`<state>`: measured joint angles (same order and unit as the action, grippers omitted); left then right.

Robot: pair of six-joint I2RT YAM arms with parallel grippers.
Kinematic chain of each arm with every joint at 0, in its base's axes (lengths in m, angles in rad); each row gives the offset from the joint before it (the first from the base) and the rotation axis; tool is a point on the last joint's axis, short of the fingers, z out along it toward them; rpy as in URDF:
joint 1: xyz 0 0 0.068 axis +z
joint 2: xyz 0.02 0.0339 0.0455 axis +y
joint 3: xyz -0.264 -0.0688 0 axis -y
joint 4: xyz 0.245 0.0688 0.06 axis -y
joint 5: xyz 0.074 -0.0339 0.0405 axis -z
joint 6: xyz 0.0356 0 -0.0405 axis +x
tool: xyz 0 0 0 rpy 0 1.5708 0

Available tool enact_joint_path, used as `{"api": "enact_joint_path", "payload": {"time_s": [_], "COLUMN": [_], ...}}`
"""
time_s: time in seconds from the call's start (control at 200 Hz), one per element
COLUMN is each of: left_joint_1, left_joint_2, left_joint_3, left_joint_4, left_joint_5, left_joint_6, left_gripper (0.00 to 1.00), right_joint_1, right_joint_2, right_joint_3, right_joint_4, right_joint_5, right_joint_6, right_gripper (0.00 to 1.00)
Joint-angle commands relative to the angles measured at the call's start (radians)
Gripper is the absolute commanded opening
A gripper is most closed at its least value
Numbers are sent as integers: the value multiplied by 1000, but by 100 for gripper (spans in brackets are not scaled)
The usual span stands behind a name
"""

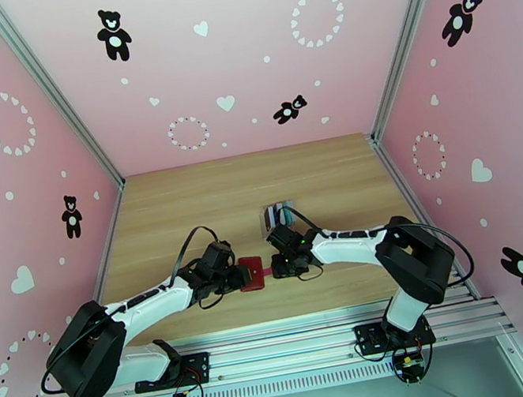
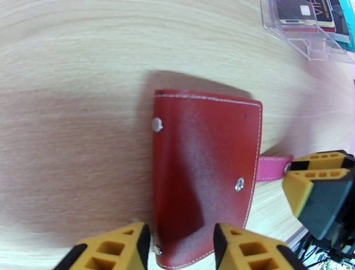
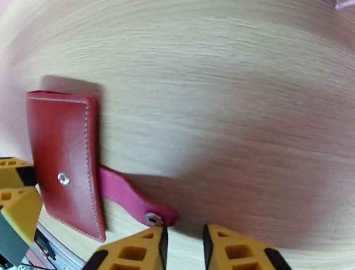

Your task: Put the credit cards into the card holder

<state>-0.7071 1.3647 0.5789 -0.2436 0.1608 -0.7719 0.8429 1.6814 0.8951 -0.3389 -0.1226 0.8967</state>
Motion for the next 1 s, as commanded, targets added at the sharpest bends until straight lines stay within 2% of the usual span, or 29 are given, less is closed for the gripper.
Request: {"api": "enact_joint_path", "payload": {"time_s": [0.0, 0.045, 0.09, 0.32, 0.491, 0.611, 0.741, 0.991], "left_joint_1": [-7, -8, -8, -8, -8, -7, -8, -8], "left_joint_2": [-14, -9, -1, 39, 51, 49, 39, 21], "left_joint_3": [-7, -3, 2, 28, 42, 45, 43, 35], "left_joint_4": [3, 9, 11, 22, 15, 15, 7, 5], "left_joint_5": [6, 10, 10, 6, -7, -11, -20, -29], "left_joint_6": [-8, -6, -6, -4, 6, 5, 5, -7], "left_gripper": [38, 32, 30, 31, 32, 32, 32, 32], "right_joint_1": [-1, -1, -1, -1, -2, -1, 9, 33], "right_joint_2": [45, 46, 44, -13, -91, -133, -157, -74], "right_joint_3": [41, 47, 51, 83, 110, 139, 165, 210], "right_joint_4": [-44, -50, -55, -113, -158, -167, -135, -92], "right_joint_5": [6, 9, 12, 40, 51, 13, -51, -120], "right_joint_6": [-16, -18, -21, -45, -56, -61, -64, -64], "right_gripper": [29, 29, 29, 30, 36, 39, 31, 24]}}
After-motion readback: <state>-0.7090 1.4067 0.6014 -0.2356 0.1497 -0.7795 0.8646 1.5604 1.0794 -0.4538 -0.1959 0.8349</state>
